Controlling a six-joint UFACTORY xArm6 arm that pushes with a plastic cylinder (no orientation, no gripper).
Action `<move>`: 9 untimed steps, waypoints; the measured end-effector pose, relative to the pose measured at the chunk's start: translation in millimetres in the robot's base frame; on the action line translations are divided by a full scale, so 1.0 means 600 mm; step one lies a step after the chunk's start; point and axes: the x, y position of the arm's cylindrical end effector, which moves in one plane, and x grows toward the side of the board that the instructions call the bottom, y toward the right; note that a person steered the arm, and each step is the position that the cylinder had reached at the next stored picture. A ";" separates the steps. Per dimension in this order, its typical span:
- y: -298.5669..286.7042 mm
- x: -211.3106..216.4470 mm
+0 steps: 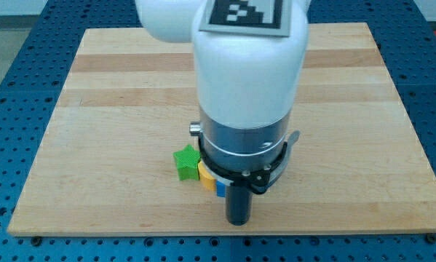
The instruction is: Move the yellow hexagon and blue cube to the top center of the board
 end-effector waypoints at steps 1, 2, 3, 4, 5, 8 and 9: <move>-0.003 -0.013; -0.003 -0.044; 0.001 -0.064; 0.002 -0.089; 0.002 -0.121; -0.003 -0.199; -0.016 -0.205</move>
